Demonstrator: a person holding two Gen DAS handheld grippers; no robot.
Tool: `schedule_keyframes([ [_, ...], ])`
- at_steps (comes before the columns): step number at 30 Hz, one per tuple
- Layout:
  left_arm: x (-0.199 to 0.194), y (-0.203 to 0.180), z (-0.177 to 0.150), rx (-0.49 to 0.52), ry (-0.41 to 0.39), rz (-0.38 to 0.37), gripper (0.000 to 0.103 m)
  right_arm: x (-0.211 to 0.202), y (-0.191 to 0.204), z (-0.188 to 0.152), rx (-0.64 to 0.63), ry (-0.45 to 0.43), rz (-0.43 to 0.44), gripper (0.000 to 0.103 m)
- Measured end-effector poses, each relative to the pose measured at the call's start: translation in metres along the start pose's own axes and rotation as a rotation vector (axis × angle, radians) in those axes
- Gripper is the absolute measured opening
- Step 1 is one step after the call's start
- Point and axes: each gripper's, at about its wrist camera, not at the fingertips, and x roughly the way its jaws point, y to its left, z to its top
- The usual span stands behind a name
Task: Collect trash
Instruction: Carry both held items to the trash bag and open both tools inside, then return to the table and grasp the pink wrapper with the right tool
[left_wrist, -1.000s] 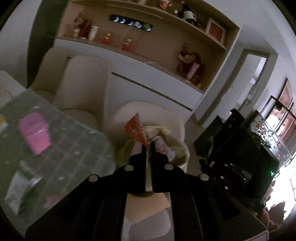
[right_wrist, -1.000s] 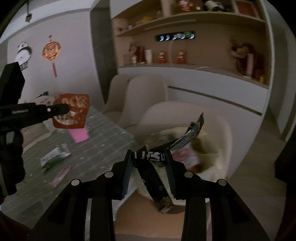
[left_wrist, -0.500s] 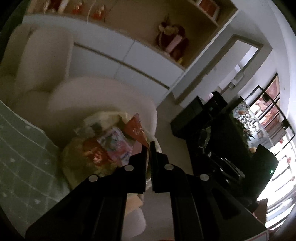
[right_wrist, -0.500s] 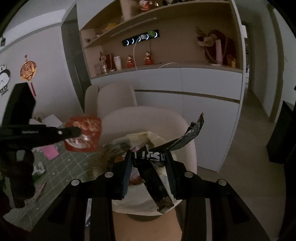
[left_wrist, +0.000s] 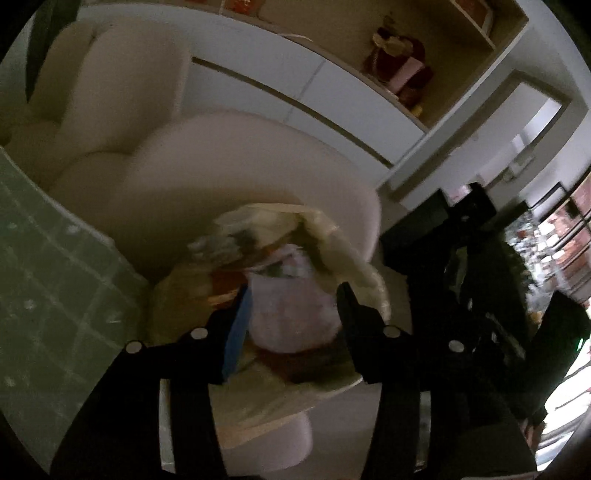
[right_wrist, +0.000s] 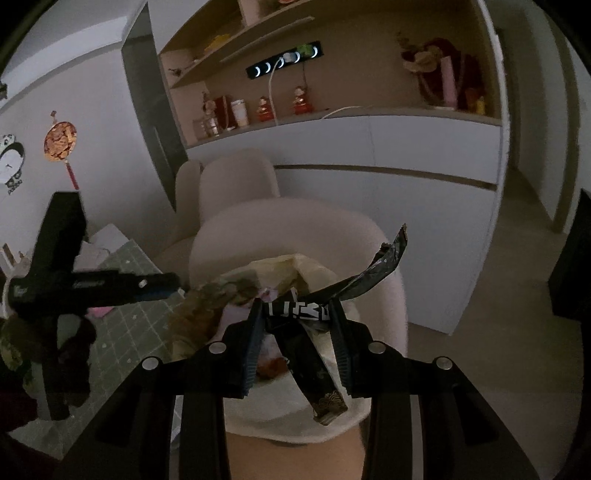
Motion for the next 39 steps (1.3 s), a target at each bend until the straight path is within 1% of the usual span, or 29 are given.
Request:
schedule_keyframes([
  [2, -0.017, 0.007, -0.007, 0.017, -0.023, 0.053, 0.046, 0.009, 0.006, 0.004, -0.009, 0.009, 0.024, 0.034],
  [4, -0.034, 0.014, -0.016, 0.021, -0.055, 0.106, 0.049, 0.020, 0.016, 0.008, -0.034, 0.019, 0.050, 0.034],
  [6, -0.048, 0.020, -0.025, 0.006, -0.076, 0.135, 0.049, 0.034, 0.027, 0.013, -0.069, 0.034, 0.077, 0.034],
  [9, -0.062, 0.031, -0.038, -0.010, -0.082, 0.162, 0.050, 0.057, 0.039, 0.018, -0.113, 0.060, 0.113, 0.034],
  [12, -0.071, 0.037, -0.049, -0.026, -0.081, 0.180, 0.050, 0.080, 0.049, 0.020, -0.154, 0.098, 0.123, 0.034],
  [15, -0.084, 0.047, -0.059, -0.061, -0.090, 0.206, 0.050, 0.100, 0.051, 0.021, -0.160, 0.148, 0.126, 0.034],
  [17, -0.090, 0.054, -0.065, -0.078, -0.095, 0.216, 0.050, 0.110, 0.053, 0.018, -0.162, 0.185, 0.139, 0.034],
  [21, -0.097, 0.067, -0.073, -0.128, -0.097, 0.223, 0.050, 0.121, 0.060, 0.008, -0.182, 0.220, 0.140, 0.035],
  [23, -0.099, 0.072, -0.077, -0.141, -0.095, 0.219, 0.050, 0.122, 0.063, 0.005, -0.182, 0.221, 0.153, 0.038],
  [24, -0.099, 0.072, -0.079, -0.140, -0.094, 0.217, 0.050, 0.122, 0.064, 0.004, -0.178, 0.222, 0.151, 0.043],
  [27, -0.104, 0.074, -0.084, -0.138, -0.092, 0.209, 0.050, 0.118, 0.066, 0.001, -0.174, 0.210, 0.120, 0.049],
  [32, -0.123, 0.084, -0.098, -0.144, -0.105, 0.222, 0.050, 0.101, 0.071, -0.002, -0.157, 0.182, 0.082, 0.050],
  [36, -0.152, 0.102, -0.111, -0.146, -0.147, 0.270, 0.050, 0.075, 0.087, -0.003, -0.134, 0.125, 0.081, 0.053],
  [39, -0.176, 0.126, -0.127, -0.172, -0.152, 0.307, 0.050, 0.061, 0.106, -0.006, -0.106, 0.102, 0.099, 0.053],
])
